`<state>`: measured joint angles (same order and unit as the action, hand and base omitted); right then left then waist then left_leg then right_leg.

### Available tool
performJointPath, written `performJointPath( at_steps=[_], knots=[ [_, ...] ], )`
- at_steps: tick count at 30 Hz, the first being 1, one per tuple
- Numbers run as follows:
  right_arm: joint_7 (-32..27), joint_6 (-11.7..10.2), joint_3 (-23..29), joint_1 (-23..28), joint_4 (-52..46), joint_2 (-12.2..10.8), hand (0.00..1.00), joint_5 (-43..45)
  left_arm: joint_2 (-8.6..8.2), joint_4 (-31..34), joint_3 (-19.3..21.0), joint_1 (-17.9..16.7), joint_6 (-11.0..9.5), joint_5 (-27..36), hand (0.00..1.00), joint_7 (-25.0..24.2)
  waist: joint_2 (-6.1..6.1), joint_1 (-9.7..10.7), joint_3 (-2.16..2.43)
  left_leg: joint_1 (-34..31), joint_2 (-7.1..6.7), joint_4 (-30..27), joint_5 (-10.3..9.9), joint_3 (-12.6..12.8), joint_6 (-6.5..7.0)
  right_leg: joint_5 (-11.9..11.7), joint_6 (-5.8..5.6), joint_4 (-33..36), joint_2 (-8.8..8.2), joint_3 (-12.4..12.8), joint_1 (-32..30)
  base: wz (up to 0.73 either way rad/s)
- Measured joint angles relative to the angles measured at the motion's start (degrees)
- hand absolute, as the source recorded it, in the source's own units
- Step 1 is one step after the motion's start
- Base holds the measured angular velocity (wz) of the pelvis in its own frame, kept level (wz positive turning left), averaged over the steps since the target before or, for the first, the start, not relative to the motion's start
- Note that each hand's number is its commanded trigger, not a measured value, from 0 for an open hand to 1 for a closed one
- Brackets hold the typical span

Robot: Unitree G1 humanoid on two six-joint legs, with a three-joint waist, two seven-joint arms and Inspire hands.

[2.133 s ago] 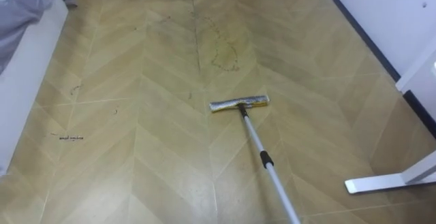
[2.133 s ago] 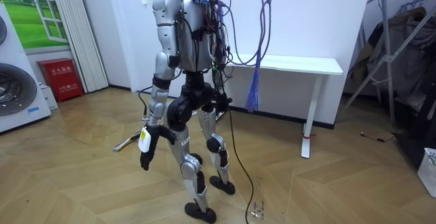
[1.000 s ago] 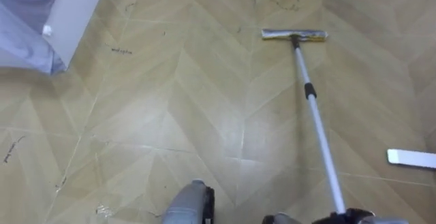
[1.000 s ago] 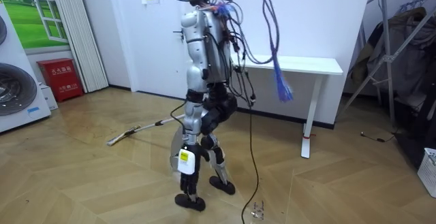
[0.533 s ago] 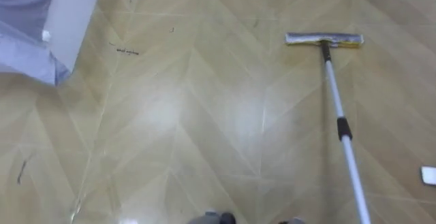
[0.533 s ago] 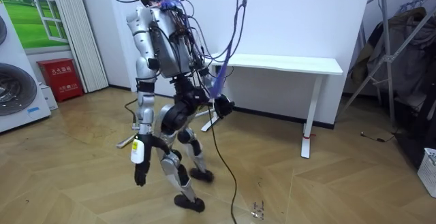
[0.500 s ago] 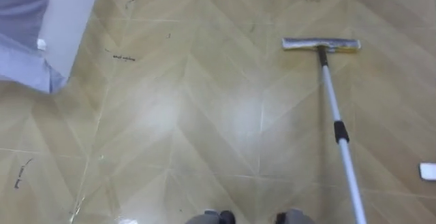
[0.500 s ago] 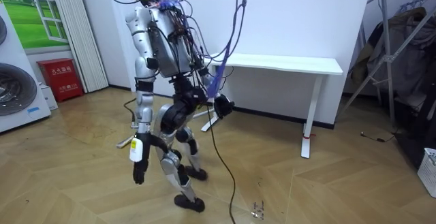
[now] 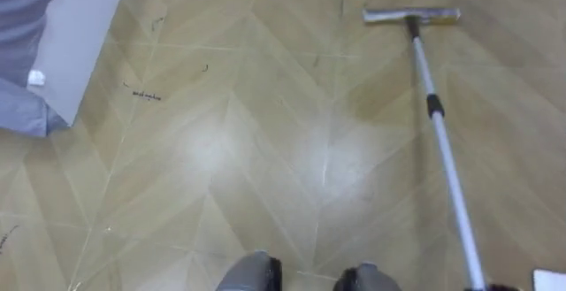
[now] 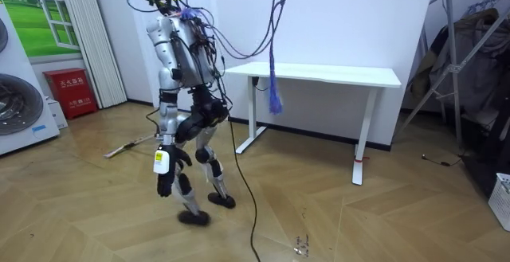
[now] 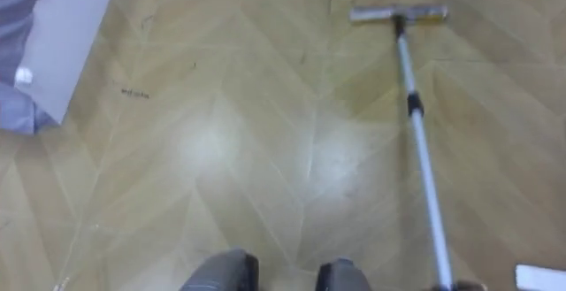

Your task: Mop floor

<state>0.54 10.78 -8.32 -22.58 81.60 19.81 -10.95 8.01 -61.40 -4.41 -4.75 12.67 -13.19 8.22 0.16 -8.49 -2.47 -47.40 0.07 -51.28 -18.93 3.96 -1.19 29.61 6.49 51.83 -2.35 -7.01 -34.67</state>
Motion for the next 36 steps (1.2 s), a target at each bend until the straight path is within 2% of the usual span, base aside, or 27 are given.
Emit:
performJointPath(
  at_steps=[1, 2, 3, 5, 6, 7, 8, 9, 11, 12, 14, 15, 16, 17, 19, 21, 22, 24, 26, 28, 30, 31, 32, 33, 34, 35, 36],
  knots=[
    [0.2, -0.1, -0.1, 0.1, -0.3, 0.0, 1.0, 0.0, 0.03, 0.0, 0.0, 0.0, -0.1, 0.0, 0.0, -0.1, -0.01, 0.0, 0.01, 0.0, -0.04, 4.0, 0.7, 0.5, 0.42, 0.5, -0.01, -0.8, 0.01, -0.5, 1.3, 0.2],
    [0.6, -0.1, -0.9, 1.1, -0.6, -0.2, 1.0, 0.0, 0.2, -0.1, 0.0, -0.2, 0.0, -0.1, 0.0, -0.4, -0.43, 0.1, 0.21, 0.1, -0.68, 7.6, 5.6, 0.9, 2.73, 1.6, -0.57, -2.2, -0.16, -0.8, 3.8, 0.27],
    [1.2, 0.1, -1.7, 3.5, -0.6, -0.1, 1.0, 0.1, 0.27, -0.1, 0.0, 0.0, -0.2, 0.0, 0.0, -1.1, -1.09, 0.3, 0.81, 1.0, -1.74, 9.4, 8.0, 1.0, 3.98, 2.4, -1.53, -3.9, -0.7, -0.9, 6.1, 0.36],
    [1.1, 0.3, -1.7, 7.8, -0.2, 0.9, 1.0, 0.3, 0.06, -0.5, -0.1, 1.3, -0.5, 0.0, 0.0, -2.5, -0.92, 1.1, 1.34, 2.1, -2.95, 8.8, 6.2, 1.4, 6.35, 2.7, -2.37, -3.9, -1.38, -0.5, 7.7, 0.62],
    [0.6, 0.3, -1.7, 10.6, 1.0, 1.4, 1.0, 0.5, 0.06, -0.7, -0.1, 2.5, -0.6, -0.1, 0.0, -2.7, -0.47, 1.2, 1.39, 2.9, -3.12, 7.5, 4.1, 2.5, 7.35, 1.6, -4.4, -0.4, -2.19, -0.6, 7.4, 0.55],
    [0.3, 0.3, -1.7, 11.8, 1.9, 1.5, 1.0, 0.6, 0.11, -0.6, 0.0, 2.8, -0.7, -0.2, 0.0, -2.7, -0.33, 1.3, 1.42, 3.6, -3.59, 7.1, 3.3, 2.3, 7.46, 0.5, -5.88, 1.9, -2.81, -0.5, 6.9, 0.34],
    [-0.4, 0.4, -1.7, 14.5, 3.1, 1.5, 1.0, 1.0, 0.06, -0.3, 0.0, 3.1, -0.8, -0.6, 0.0, -2.5, 0.52, 1.7, 1.68, 5.5, -4.23, 6.9, 1.5, 1.6, 7.81, -3.0, -6.69, 6.4, -3.24, 0.0, 5.8, 0.12],
    [-1.0, 0.6, -1.7, 17.2, 3.3, 1.5, 1.0, 1.1, -0.03, -0.3, 0.0, 3.2, -1.2, -0.8, 0.0, -2.1, 1.55, 1.8, 1.7, 7.6, -4.67, 7.8, 0.2, 0.8, 7.71, -4.7, -7.11, 10.2, -3.15, 1.3, 4.2, 0.06],
    [-2.2, 0.6, -1.7, 20.2, 3.2, 1.3, 1.0, 0.9, -0.57, -0.2, -0.1, 3.2, -1.4, -1.0, 0.0, -1.1, 4.19, 2.8, 1.66, 9.7, -4.67, 9.0, -0.9, -0.7, 7.51, -4.7, -7.05, 11.8, -2.78, 2.3, -0.2, 0.06],
    [-2.6, 0.6, -1.6, 22.2, 3.0, 0.2, 1.0, 0.1, -0.47, 0.1, -0.2, 3.1, -1.3, -1.0, 0.0, -0.9, 4.88, 3.7, 2.04, 10.8, -4.59, 10.8, -1.0, -0.9, 7.4, -4.8, -6.95, 10.2, -3.24, 2.9, -4.0, 0.11],
    [-2.9, 0.6, -1.6, 24.0, 3.0, -2.2, 1.0, -1.1, -0.15, 0.5, -0.2, 2.8, -0.9, -1.0, 0.0, -0.7, 4.98, 4.1, 2.12, 13.0, -4.25, 12.7, -1.4, -0.9, 6.49, -5.6, -6.63, 2.3, -4.79, 3.3, -8.1, -0.05],
    [-2.7, 0.6, -1.4, 24.8, 3.0, -3.4, 1.0, -1.2, -0.14, 0.5, -0.1, 2.3, -0.9, -1.0, 0.0, -0.5, 5.02, 4.6, 2.17, 14.1, -3.72, 13.0, -2.5, -0.9, 5.37, -8.6, -6.88, -6.2, -5.33, 4.7, -9.5, -0.11],
    [-2.5, 0.6, -1.3, 25.0, 3.0, -3.9, 1.0, -1.2, -0.21, 0.5, 0.2, 2.0, -0.9, -1.0, 0.0, -0.3, 4.99, 4.7, 2.11, 14.7, -3.47, 12.9, -3.3, -1.0, 4.85, -11.8, -7.69, -8.2, -5.48, 5.1, -10.1, -0.19],
    [-2.1, 0.6, -1.0, 25.8, 2.9, -4.4, 1.0, -0.9, -0.59, 1.4, 0.5, 0.5, -0.5, -1.3, 0.0, -0.4, 4.82, 4.7, 2.55, 15.2, -2.22, 11.5, -4.6, -1.3, 3.52, -14.1, -6.03, -8.8, -5.15, 3.6, -9.6, -0.26],
    [-2.1, 0.6, -0.7, 25.7, 2.6, -4.6, 1.0, -0.4, -0.82, 1.8, 0.5, -0.6, 0.0, -1.3, 0.0, -1.4, 5.68, 4.9, 2.55, 16.3, -0.81, 10.0, -5.0, -1.7, 2.7, -13.3, -4.4, -8.9, -3.43, 1.8, -7.3, -0.14],
    [-2.4, 1.5, -0.5, 24.2, 2.6, -4.8, 1.0, -0.4, -0.45, 1.8, 0.7, -0.6, 0.1, -0.6, 0.0, -1.4, 5.07, 5.0, 2.18, 16.9, 0.83, 5.5, -5.4, -1.8, 1.95, -9.8, -2.74, -6.5, -2.56, 0.8, -4.9, 0.11],
    [-2.4, 1.8, -0.4, 23.2, 2.7, -4.7, 1.0, -0.2, -0.34, 2.0, 0.7, -0.5, 0.2, -0.3, 0.0, -1.3, 4.75, 5.0, 1.95, 16.6, 1.08, 3.7, -5.2, -1.8, 1.73, -8.7, -2.46, -5.6, -2.44, 0.8, -4.7, 0.11],
    [-2.5, 2.7, -0.5, 18.0, 3.3, -2.9, 1.0, -0.1, -0.22, 2.3, -0.1, -0.5, 0.2, 0.2, 0.0, -1.0, 4.06, 4.7, 1.43, 13.3, 2.37, -6.2, -3.0, -2.1, -1.01, -5.1, -1.32, -1.8, -1.73, 0.8, -4.1, 0.0],
    [-2.6, 3.5, -0.5, 12.8, 3.2, -1.0, 1.0, 0.0, -0.14, 2.4, -0.4, -0.4, 0.3, 0.2, 0.0, -1.0, 3.55, 4.3, 1.1, 9.7, 2.29, -12.4, -1.3, -2.2, -0.76, -2.9, -0.85, 0.8, -1.36, 1.3, -4.2, -0.02],
    [-2.8, 3.5, -0.5, 7.5, 2.2, 0.6, 1.0, -0.3, 0.62, 3.8, -0.3, -0.6, 0.2, 0.2, 0.0, -1.0, 2.42, 3.3, 0.43, 5.0, 2.16, -12.3, -1.8, -0.6, -0.39, -1.7, -0.22, 2.0, -1.04, 1.5, -4.1, -0.16],
    [-2.9, 2.7, -0.6, 2.8, -0.9, 1.1, 1.0, -0.5, 2.12, 4.1, -0.3, -0.9, 0.2, 0.1, 0.0, -1.0, 0.45, 1.8, 0.06, 0.1, 0.86, -3.2, -1.5, 0.7, -0.29, -0.7, -0.07, 1.7, -0.46, 2.1, -2.9, -0.22],
    [-2.8, 2.4, -0.6, 2.4, -1.9, 1.1, 1.0, -0.7, 2.3, 4.2, -0.2, -1.1, 0.3, 0.1, 0.0, -1.0, 0.18, 1.6, 0.07, -0.5, 0.38, 0.0, -1.2, 0.8, -0.48, -0.3, -0.14, 1.4, -0.41, 2.1, -2.2, -0.06],
    [-2.4, 2.2, -0.6, 1.3, -3.5, 1.0, 1.0, -1.3, 2.4, 4.2, -0.2, -1.1, 0.2, 0.1, 0.0, -1.2, -0.11, 1.2, 0.11, -1.2, -0.18, 5.7, 1.6, 1.2, 0.65, 0.7, -0.46, 0.6, -0.08, 2.1, -0.1, -0.06],
    [-1.7, 1.8, -0.6, 1.3, -4.1, 0.7, 1.0, -1.6, 2.39, 4.0, -0.2, -1.6, 0.0, 0.1, 0.0, -1.5, -0.47, 0.6, 0.56, -0.6, -0.78, 8.7, 5.9, 1.3, 2.1, 1.7, -1.03, -0.8, -0.12, 2.3, 2.5, 0.0],
    [-1.3, 1.7, -0.7, 1.4, -4.0, 0.7, 1.0, -2.0, 2.36, 4.0, -0.2, -1.6, -0.1, 0.1, 0.0, -1.8, -0.62, 0.5, 0.53, 0.3, -1.04, 9.7, 7.4, 1.4, 2.74, 2.0, -1.47, -1.9, -0.11, 2.3, 4.2, 0.15],
    [-0.5, 1.8, -0.9, 2.5, -3.8, 0.7, 1.0, -2.4, 2.4, 4.0, -0.2, -1.4, -0.4, 0.1, 0.0, -2.6, -1.03, 0.5, 0.76, 2.3, -1.15, 10.6, 8.5, 2.3, 4.27, 2.5, -2.39, -3.9, -0.51, 2.1, 7.1, 0.39],
    [-0.1, 1.7, -1.1, 4.3, -3.7, 0.8, 1.0, -2.7, 2.3, 3.8, -0.2, -1.1, -0.7, 0.1, 0.0, -2.8, -1.78, 0.7, 0.96, 3.8, -1.88, 10.4, 7.7, 3.1, 6.06, 2.9, -3.02, -4.4, -1.51, 2.0, 8.7, 0.41]
  ],
)
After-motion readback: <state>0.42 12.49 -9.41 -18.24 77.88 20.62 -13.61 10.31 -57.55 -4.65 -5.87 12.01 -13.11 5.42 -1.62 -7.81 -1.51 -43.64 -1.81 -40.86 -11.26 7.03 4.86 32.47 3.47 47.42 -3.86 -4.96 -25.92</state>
